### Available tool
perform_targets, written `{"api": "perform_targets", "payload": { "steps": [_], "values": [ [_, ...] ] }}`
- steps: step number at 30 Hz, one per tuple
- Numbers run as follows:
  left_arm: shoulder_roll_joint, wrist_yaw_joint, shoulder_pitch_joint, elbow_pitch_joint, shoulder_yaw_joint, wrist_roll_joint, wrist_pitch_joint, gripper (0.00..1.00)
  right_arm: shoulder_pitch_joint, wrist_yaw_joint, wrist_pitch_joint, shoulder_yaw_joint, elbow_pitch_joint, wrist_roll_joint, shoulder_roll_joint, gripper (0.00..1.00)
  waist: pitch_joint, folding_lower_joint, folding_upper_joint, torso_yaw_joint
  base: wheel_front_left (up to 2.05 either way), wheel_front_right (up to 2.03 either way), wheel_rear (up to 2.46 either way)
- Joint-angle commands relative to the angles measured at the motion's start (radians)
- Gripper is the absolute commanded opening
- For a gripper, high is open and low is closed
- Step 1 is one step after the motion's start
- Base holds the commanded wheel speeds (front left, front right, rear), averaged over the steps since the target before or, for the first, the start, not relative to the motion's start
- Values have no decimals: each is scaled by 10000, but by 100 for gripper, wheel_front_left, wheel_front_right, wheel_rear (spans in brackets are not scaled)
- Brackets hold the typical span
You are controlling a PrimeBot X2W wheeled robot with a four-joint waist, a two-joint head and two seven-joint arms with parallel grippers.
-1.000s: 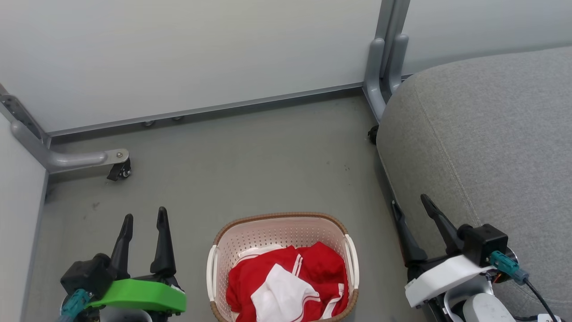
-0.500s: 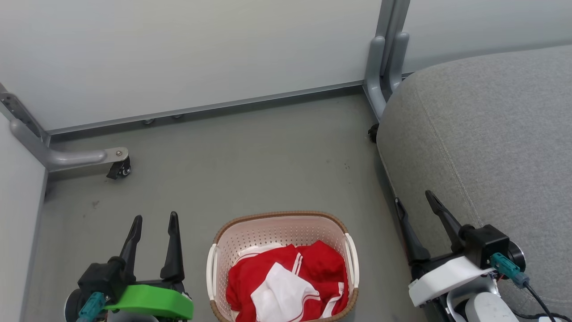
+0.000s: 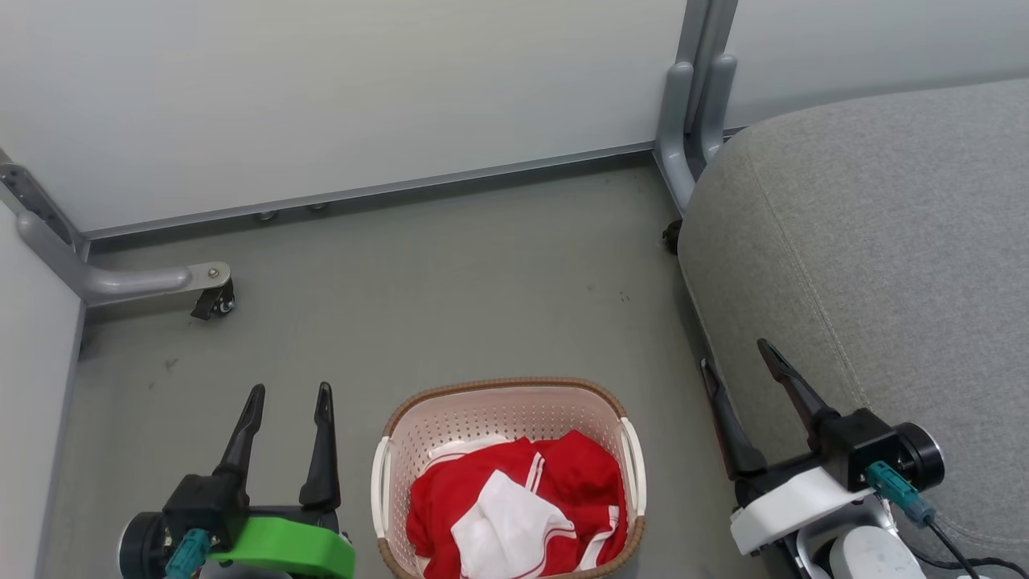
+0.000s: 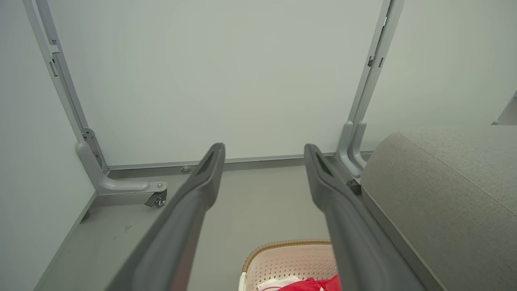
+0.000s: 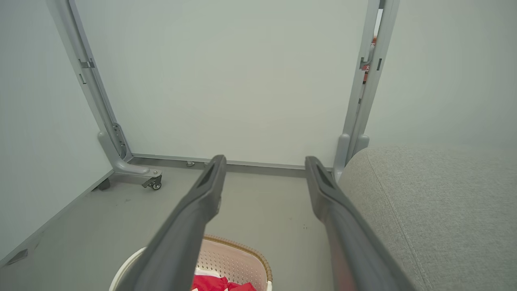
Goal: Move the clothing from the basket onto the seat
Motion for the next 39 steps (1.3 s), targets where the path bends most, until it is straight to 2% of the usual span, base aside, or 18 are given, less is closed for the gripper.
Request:
{"api": "perform_targets", "payload": {
  "steps": [1, 19, 24, 33, 39],
  "values": [
    [71, -16, 137, -16, -28, 174, -92, 100, 13, 0, -101, 22, -54, -193, -61, 100, 3, 0, 0, 0, 0, 0, 0],
    [71, 94, 156, 47, -85, 364, -82, 100, 6, 1, -106, 75, 26, -125, -59, 100, -4, 0, 0, -21, 0, 0, 0],
    [69, 46, -87, 39, -142, 377, -82, 100, -169, 1, -106, 5, -71, -128, -59, 100, 279, 0, 0, 1, 0, 0, 0],
    [66, -197, -1011, 447, -738, 712, -80, 100, -754, 1, -103, -594, -447, -83, -58, 100, 1697, 0, 0, 99, 0, 0, 0],
    [183, -335, -2264, 1466, -1933, 1209, -79, 100, -1463, 1, -94, -1034, -748, -322, -56, 100, 3117, 0, 0, 122, 0, 0, 0]
  ]
}}
